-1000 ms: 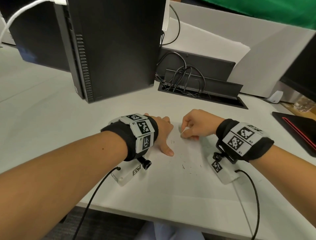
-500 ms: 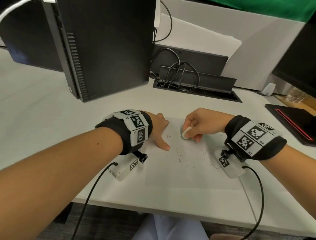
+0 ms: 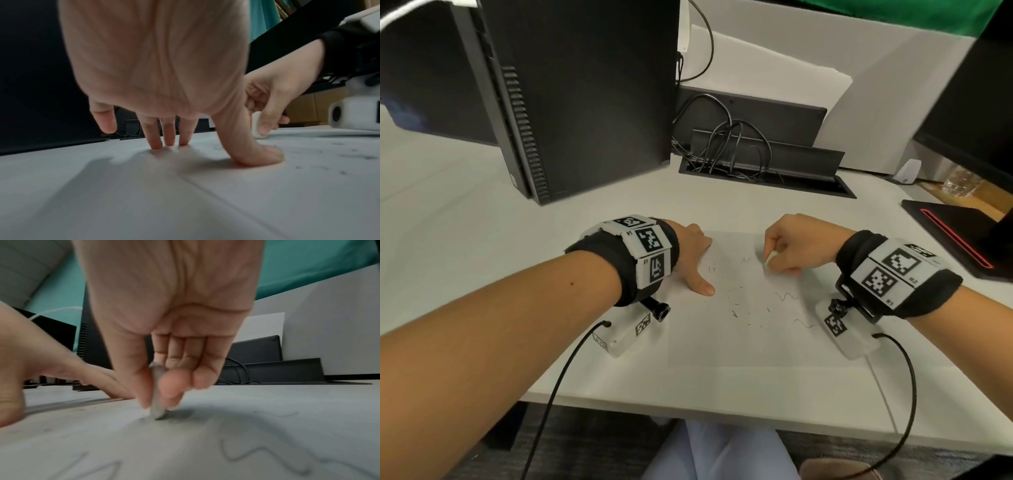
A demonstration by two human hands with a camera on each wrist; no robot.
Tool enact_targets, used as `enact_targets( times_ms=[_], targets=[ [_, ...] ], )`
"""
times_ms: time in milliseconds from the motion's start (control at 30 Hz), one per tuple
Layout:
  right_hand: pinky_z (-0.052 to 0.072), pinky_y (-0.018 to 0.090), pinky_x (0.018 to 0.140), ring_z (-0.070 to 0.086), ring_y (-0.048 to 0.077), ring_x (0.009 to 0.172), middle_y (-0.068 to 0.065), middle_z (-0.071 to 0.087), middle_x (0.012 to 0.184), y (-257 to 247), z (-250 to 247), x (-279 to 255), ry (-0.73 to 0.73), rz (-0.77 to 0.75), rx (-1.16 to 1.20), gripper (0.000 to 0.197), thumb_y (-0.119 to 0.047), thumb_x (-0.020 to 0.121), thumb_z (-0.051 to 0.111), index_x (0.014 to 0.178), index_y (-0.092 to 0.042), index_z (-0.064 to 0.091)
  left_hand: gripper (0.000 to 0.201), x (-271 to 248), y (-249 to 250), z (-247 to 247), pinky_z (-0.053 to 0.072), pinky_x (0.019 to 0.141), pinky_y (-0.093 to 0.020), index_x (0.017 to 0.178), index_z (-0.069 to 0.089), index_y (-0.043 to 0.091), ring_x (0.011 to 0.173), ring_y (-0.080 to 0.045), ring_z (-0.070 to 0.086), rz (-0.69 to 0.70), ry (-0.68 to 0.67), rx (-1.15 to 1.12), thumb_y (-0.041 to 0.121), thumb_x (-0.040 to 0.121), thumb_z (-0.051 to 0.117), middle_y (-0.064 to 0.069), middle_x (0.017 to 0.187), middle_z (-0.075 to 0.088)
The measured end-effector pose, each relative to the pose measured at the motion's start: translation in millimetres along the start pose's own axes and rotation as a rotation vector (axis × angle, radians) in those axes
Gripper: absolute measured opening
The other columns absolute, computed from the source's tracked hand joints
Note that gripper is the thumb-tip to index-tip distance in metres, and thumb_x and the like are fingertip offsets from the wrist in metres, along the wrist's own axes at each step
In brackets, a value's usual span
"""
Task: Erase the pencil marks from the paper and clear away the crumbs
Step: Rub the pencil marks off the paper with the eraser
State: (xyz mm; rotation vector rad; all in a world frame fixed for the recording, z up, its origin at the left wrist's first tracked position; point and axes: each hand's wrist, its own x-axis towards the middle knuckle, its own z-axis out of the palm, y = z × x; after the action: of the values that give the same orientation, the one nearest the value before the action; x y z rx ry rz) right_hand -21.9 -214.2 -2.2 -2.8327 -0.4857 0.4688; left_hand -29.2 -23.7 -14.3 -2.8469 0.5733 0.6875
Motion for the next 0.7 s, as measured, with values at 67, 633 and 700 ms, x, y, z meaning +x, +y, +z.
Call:
enact_targets(
  times_ms=[67, 633, 700],
  targets=[
    [0.044, 0.007, 0.05, 0.056, 0.002, 0.045, 0.006, 0.068, 0.065, 6, -3, 2, 0.035, 0.014, 0.074, 0.005, -0.012, 0.081, 0.067, 0.077, -0.012, 0.064, 0.094, 0, 0, 0, 0.028, 0.109, -0.045, 0.15, 0.012, 0.017, 0.139, -0.024, 0.026, -0.001, -0.002, 0.011, 0.062, 0.08, 0.056, -0.002, 0.155, 0.014],
    [0.047, 0.014, 0.056, 0.058, 0.011, 0.062, 0.013, 0.069, 0.088, -12, 0, 20, -0.037, -0.101, 0.057, 0.01, -0.019, 0.083, 0.068, 0.076, -0.022, 0.061, 0.063, -9, -3, 2, 0.025, 0.101, -0.039, 0.132, 0.044, 0.03, 0.112, -0.014, 0.044, 0.031, 0.155, -0.196, 0.052, 0.077, 0.067, 0.005, 0.124, 0.044],
    [0.047, 0.016, 0.055, 0.058, 0.01, 0.057, 0.011, 0.067, 0.082, -17, 2, 27, -0.029, -0.097, 0.075, 0.01, -0.018, 0.083, 0.068, 0.077, -0.02, 0.061, 0.075, -5, -1, 3, 0.027, 0.103, -0.043, 0.14, 0.034, 0.035, 0.126, -0.02, 0.038, 0.06, 0.113, -0.184, 0.056, 0.076, 0.066, 0.003, 0.136, 0.035]
  ],
)
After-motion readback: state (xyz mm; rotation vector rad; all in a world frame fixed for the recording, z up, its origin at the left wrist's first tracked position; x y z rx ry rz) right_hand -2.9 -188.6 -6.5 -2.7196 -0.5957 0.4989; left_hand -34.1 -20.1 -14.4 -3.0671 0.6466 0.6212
